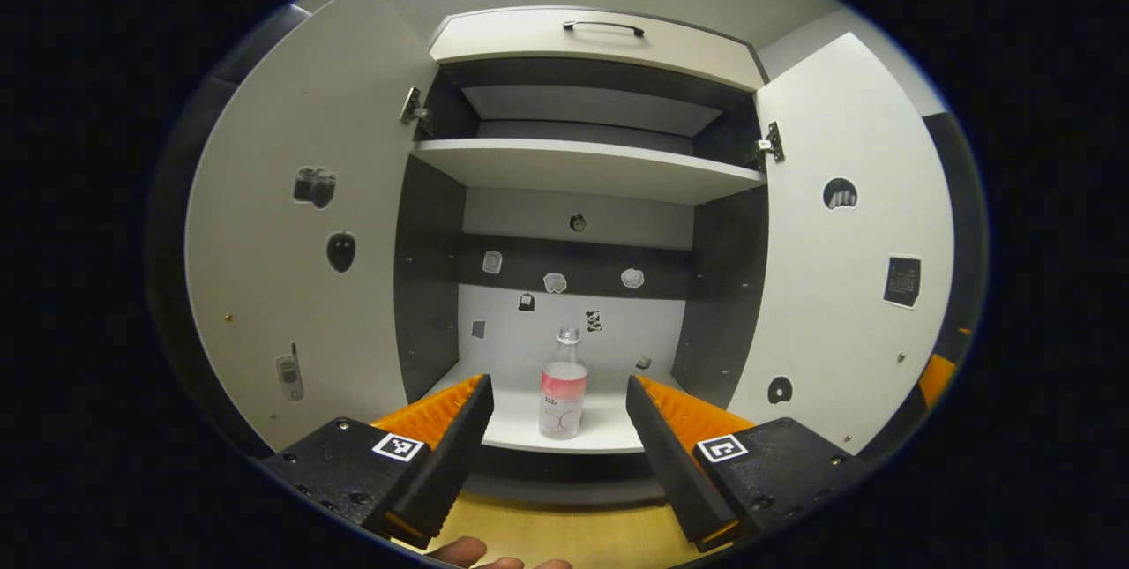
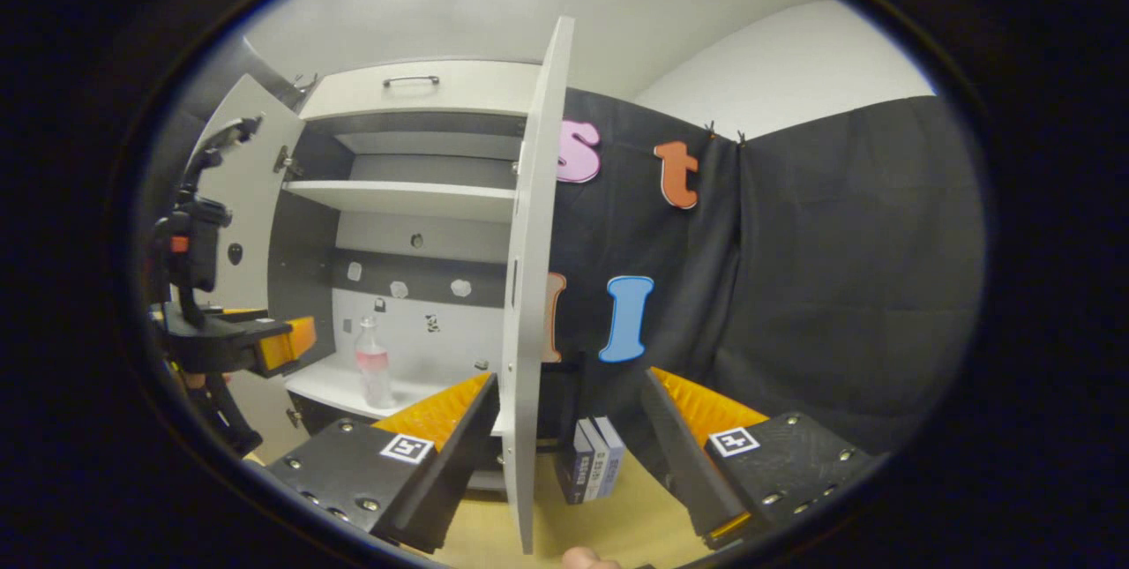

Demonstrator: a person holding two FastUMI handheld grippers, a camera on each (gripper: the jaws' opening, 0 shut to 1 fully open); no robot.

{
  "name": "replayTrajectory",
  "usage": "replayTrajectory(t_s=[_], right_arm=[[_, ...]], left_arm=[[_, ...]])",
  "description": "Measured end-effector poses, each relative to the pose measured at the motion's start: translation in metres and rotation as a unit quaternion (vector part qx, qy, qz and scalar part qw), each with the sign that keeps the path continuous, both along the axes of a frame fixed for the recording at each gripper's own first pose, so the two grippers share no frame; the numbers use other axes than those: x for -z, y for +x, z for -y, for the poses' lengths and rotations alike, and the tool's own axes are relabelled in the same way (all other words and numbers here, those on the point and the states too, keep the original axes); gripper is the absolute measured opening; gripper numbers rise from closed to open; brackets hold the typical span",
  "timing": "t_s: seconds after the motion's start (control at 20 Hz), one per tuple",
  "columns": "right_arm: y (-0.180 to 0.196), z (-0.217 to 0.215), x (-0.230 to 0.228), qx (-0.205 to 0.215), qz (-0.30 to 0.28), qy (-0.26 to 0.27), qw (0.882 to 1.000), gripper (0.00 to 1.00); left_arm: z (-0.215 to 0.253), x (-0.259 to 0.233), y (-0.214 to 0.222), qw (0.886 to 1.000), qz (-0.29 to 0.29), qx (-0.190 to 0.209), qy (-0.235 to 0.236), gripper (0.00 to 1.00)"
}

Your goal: Grasp the bottle in the cabinet with the left hand and place it on the coaster, then close the right door with the right hand and the left door with the left hand.

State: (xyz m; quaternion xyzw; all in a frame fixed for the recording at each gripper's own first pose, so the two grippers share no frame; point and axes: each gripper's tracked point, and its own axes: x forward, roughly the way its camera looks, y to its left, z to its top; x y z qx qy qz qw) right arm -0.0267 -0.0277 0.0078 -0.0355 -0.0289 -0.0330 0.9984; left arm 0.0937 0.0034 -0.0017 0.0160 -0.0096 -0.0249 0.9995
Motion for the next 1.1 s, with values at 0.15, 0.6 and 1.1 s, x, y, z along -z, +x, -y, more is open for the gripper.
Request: replayTrajectory(t_s=[0.15, 0.6, 1.1], right_arm=[[-0.008, 0.018, 0.000, 0.021, 0.008, -0.012, 1.000, 0.93], [-0.029, 0.079, 0.008, 0.117, 0.004, -0.012, 0.993, 0.98], [-0.033, 0.089, 0.020, 0.135, -0.012, -0.033, 0.990, 0.98]], left_arm=[[0.003, 0.005, 0.038, 1.000, -0.002, 0.001, -0.001, 0.96], [0.005, 0.026, 0.160, 1.000, -0.027, -0.011, 0.011, 0.96], [-0.003, 0.045, 0.202, 0.998, -0.051, -0.017, 0.016, 0.43]])
